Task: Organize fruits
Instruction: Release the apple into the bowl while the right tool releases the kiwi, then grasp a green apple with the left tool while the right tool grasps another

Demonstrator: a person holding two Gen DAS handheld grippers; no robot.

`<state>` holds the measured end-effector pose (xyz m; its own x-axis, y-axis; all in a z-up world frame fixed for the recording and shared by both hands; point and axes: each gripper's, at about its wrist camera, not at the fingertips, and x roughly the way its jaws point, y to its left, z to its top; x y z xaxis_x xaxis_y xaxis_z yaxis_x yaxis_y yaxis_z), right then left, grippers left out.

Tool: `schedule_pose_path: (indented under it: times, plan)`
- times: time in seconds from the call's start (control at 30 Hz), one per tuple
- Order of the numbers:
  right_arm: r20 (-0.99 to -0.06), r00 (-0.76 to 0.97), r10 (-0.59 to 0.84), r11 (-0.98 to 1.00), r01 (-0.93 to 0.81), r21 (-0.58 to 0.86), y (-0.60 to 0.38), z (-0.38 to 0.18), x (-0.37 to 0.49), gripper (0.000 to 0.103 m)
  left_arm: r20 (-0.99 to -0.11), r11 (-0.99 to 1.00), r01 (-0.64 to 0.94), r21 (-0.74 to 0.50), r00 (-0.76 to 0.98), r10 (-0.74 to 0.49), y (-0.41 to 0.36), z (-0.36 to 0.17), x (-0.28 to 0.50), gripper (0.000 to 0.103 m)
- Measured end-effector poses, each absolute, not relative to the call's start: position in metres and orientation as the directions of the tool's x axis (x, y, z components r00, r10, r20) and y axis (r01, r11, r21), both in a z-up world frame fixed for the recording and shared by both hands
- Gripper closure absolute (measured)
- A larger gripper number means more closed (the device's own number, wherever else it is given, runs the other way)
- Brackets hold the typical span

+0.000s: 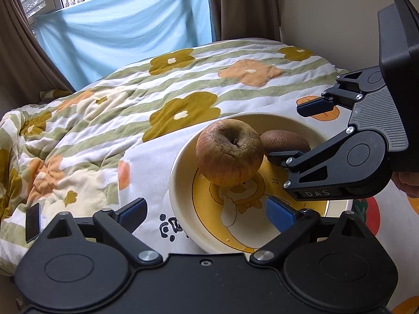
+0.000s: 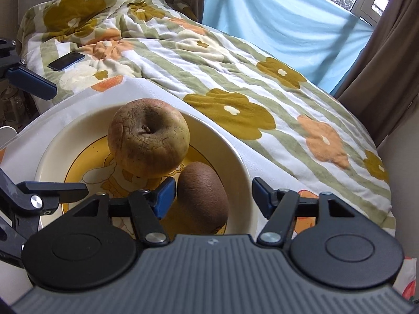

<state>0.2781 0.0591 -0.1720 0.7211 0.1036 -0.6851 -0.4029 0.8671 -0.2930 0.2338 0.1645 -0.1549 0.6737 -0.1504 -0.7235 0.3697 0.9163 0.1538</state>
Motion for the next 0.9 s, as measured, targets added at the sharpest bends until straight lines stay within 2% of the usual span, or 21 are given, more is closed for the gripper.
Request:
schedule_pose_path:
  times: [0.1, 0.33, 0.43, 0.7, 0.9]
  plan:
    - [-0.680, 0.724, 0.117, 0.891, -0.379, -0.250, 0.053, -0.167, 0.275, 0.009, -0.717, 0.919, 0.363, 0.154, 0.681, -0.148, 0.165, -0.152, 0.230, 0.004]
    - [-0.687, 0.714, 0.133, 0.920, -0.347, -0.183, 0.041, -0.153, 0.270, 0.009, -0.695, 0.936, 0.311, 0.165, 0.710, -0.113, 0.166, -0.143, 0.224, 0.004]
    - [-0.690, 0.705, 0.166, 0.933, -0.339, -0.122, 0.031, -0.141, 0.266, 0.000, -0.686, 0.958, 0.256, 0.132, 0.721, -0.098, 0.168, -0.132, 0.221, 0.004]
    - [-0.643, 0.738, 0.204, 0.950, -0.308, -0.052, 0.002, -0.104, 0.235, 0.000, -0.628, 0.993, 0.054, 0.106, 0.778, 0.025, 0.160, -0.096, 0.190, 0.000]
    - [-0.642, 0.742, 0.195, 0.964, -0.266, -0.015, -0.034, -0.077, 0.203, 0.000, -0.606, 0.995, 0.027, 0.100, 0.795, 0.039, 0.132, -0.073, 0.158, 0.000]
